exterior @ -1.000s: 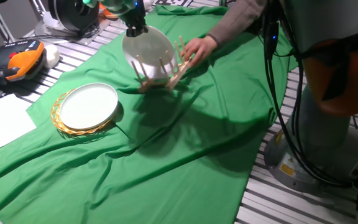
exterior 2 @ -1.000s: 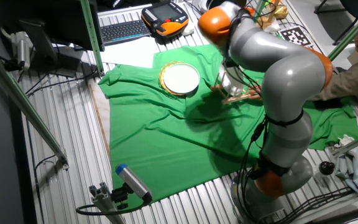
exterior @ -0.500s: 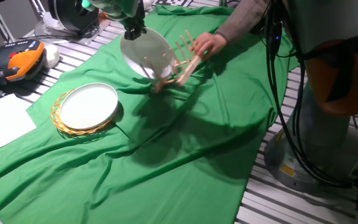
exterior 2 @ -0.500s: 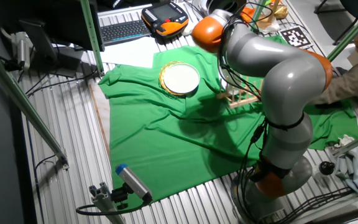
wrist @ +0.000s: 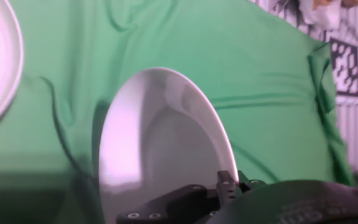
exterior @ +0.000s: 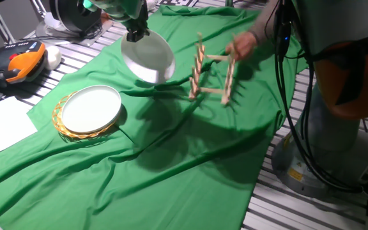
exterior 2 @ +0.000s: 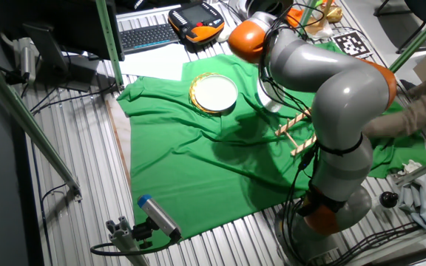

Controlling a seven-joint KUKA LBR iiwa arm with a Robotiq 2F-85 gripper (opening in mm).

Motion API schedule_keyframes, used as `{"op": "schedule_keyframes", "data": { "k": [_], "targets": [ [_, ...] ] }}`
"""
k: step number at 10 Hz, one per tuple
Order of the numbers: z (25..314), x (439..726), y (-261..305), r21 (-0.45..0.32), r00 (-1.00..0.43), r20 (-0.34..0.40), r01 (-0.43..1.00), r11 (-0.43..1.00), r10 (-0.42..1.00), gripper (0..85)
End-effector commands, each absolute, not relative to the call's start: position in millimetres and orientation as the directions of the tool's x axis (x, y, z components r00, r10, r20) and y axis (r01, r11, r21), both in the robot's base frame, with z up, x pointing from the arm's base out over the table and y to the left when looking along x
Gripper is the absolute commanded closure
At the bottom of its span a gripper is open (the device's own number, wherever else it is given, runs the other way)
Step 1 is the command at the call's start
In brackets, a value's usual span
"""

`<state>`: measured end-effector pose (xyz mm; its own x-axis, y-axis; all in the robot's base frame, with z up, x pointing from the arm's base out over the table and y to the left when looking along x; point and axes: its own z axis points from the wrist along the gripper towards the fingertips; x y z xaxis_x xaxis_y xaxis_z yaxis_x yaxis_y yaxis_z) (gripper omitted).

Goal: Take the dish off the dish rack

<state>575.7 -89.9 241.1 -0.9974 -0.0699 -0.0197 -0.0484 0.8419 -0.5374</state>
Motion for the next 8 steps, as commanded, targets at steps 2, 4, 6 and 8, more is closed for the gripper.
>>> {"op": "schedule_keyframes", "data": {
  "k": [2, 4, 6, 8],
  "targets": [
    [248, 573, -80, -0.454, -1.000, -0.009, -0.001, 0.891, -0.006, 85.0],
    [256, 570, -66, -0.344, -0.998, 0.003, 0.063, 0.937, 0.068, 85.0],
    [257, 565, -56, -0.222, -0.991, 0.008, 0.128, 0.967, 0.133, 85.0],
    [255, 563, -49, -0.201, -0.987, 0.020, 0.154, 0.967, 0.161, 85.0]
  ]
}}
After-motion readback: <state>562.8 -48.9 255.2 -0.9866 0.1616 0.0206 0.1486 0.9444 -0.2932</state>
